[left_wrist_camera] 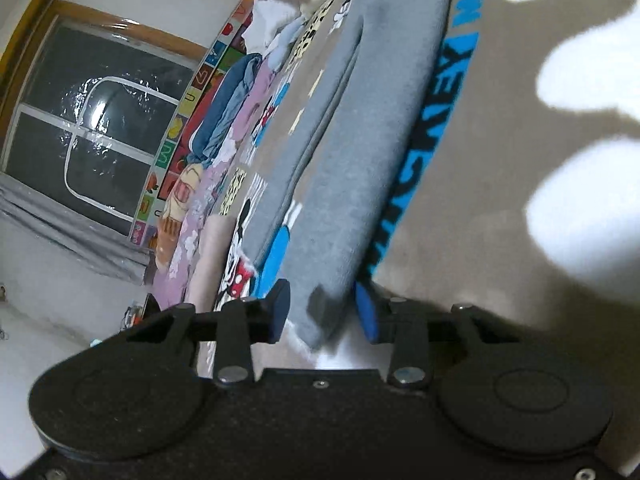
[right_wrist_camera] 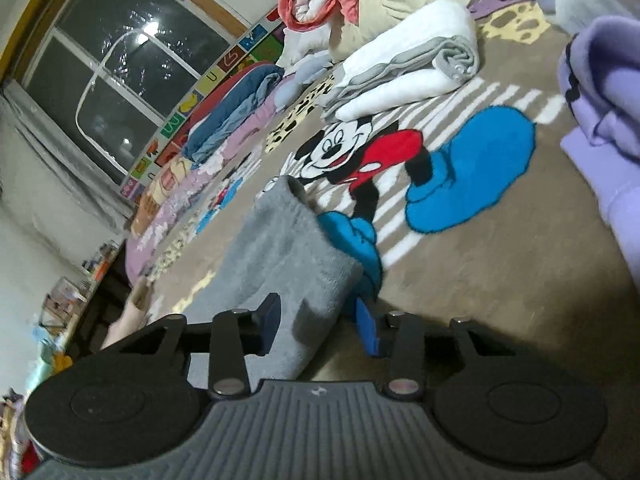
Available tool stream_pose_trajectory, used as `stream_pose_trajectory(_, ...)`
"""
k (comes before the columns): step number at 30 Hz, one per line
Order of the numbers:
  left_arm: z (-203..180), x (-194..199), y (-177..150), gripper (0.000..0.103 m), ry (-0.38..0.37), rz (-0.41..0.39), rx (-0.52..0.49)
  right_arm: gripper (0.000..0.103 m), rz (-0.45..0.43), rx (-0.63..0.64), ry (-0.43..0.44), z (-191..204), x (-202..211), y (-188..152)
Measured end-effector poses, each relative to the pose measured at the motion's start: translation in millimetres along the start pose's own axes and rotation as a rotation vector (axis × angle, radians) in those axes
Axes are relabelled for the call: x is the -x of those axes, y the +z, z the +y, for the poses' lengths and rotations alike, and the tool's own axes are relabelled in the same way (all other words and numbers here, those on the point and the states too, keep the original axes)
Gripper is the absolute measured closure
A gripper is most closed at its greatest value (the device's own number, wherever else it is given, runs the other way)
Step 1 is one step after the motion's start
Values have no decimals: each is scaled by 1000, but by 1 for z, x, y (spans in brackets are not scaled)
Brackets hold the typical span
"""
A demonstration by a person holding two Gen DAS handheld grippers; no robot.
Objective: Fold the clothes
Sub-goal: 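Grasp the sweatpants waistband with the left gripper while the right gripper grasps the leg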
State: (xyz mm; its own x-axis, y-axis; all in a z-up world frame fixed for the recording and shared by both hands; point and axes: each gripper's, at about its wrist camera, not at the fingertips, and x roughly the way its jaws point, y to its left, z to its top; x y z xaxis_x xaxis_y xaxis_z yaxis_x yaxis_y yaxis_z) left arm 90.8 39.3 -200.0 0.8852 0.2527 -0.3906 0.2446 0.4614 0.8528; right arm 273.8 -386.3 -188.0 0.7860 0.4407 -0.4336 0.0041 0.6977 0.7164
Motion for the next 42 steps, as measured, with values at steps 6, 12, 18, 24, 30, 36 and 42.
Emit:
stream_pose_trajectory(6,-3,-10,2,98,17,10,22,79,-24,-103,31,-14,-16,5)
stream_pose_trajectory(12,9,1,-3,99,67,-29,59,88,-93,-150,70,-13,-5,-1)
stream_pose_trajectory(18,26,28,-14,99,98,-76,70,88,-115,-280,113,-12,32,-27)
stream_pose_trajectory(24,29,58,-33,99,94,-119,47,89,-141,-273,84,-1,70,-50)
stream_pose_trajectory(30,23,64,-40,99,76,-134,13,89,-139,-276,33,-3,101,-75)
stream_pose_trajectory(36,14,80,-47,99,50,-141,-9,89,-88,-278,-33,-20,96,-87)
stream_pose_trajectory(42,-3,75,-52,99,45,-111,-52,88,-85,-246,-42,-19,96,-90)
